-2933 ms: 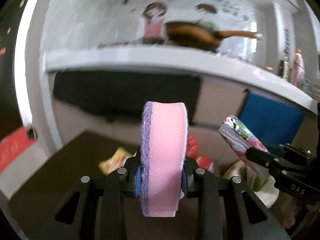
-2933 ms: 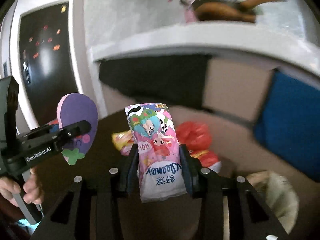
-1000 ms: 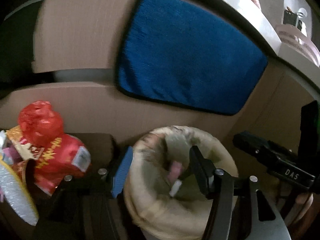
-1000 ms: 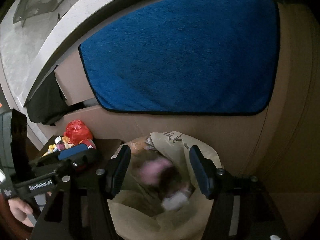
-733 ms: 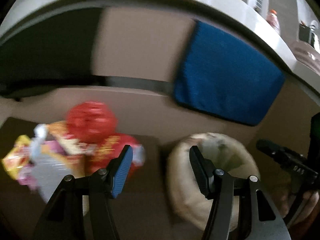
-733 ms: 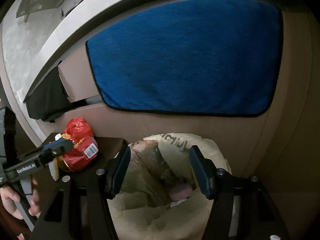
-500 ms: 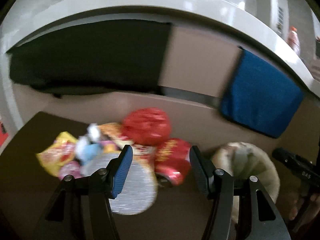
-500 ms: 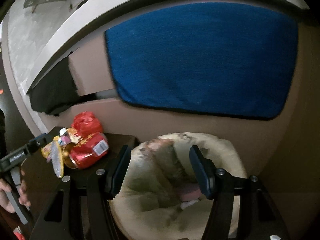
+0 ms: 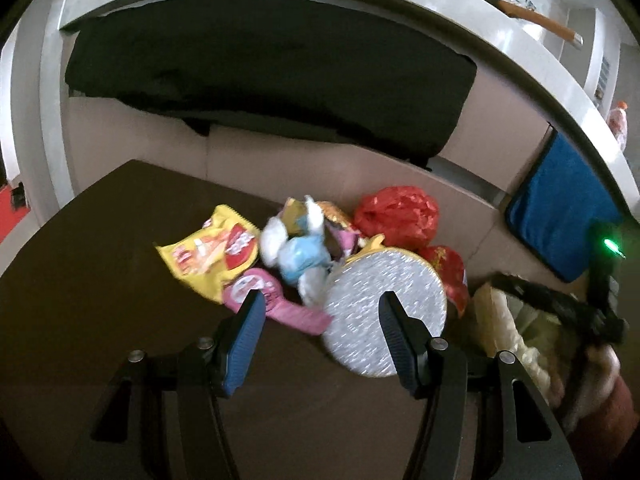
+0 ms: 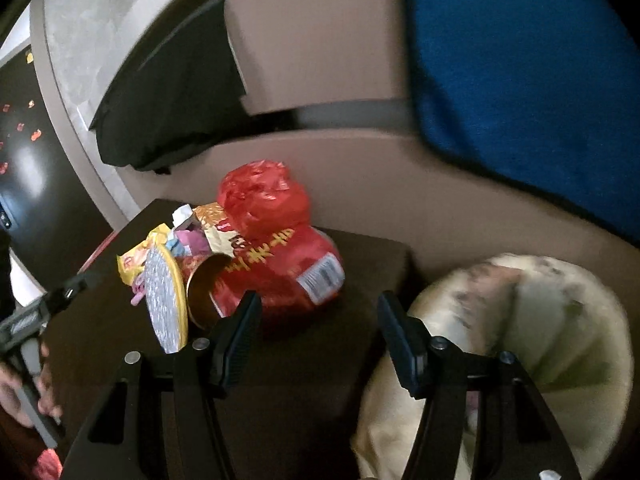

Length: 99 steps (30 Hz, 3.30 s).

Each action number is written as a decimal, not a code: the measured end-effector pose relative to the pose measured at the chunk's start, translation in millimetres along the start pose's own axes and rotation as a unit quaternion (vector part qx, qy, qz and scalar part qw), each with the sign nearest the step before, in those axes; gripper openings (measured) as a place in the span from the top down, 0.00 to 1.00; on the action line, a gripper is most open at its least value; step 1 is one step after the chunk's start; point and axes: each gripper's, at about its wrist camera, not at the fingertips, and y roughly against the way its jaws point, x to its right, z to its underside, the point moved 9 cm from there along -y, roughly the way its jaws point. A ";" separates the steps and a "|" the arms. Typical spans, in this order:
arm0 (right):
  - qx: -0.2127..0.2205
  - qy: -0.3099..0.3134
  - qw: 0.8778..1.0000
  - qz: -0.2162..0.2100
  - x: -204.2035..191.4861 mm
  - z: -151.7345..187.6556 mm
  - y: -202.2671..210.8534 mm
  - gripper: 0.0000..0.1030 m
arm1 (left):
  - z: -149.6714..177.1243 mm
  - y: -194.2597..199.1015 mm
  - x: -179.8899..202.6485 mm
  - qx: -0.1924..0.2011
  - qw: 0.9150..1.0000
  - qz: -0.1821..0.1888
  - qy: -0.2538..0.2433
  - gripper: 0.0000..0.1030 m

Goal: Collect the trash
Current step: 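Move both grippers back to the trash pile on the table, then grasp the silver round lid with the left gripper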

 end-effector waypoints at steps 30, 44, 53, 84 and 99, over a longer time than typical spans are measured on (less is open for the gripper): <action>-0.040 0.066 0.995 -0.059 -66.3 48.9 6.5 0.44 | 4.5 -46.4 -78.3 -0.056 0.992 -0.001 0.110 0.43; -0.021 0.081 0.996 -0.035 -57.1 56.0 16.7 0.44 | -5.9 -97.6 -81.5 -0.087 0.990 -0.081 0.074 0.56; -0.018 0.089 0.995 -0.051 -68.5 54.6 16.9 0.44 | 6.0 -35.6 -72.3 -0.048 0.996 -0.074 0.012 0.83; -0.081 0.114 0.987 -0.075 -109.1 96.2 22.3 0.46 | 38.8 57.0 -15.1 -0.012 0.998 0.029 -0.052 0.61; 0.015 0.044 0.999 -0.024 -55.6 64.5 71.1 0.45 | 59.7 35.5 73.0 0.048 0.985 -0.066 -0.151 0.55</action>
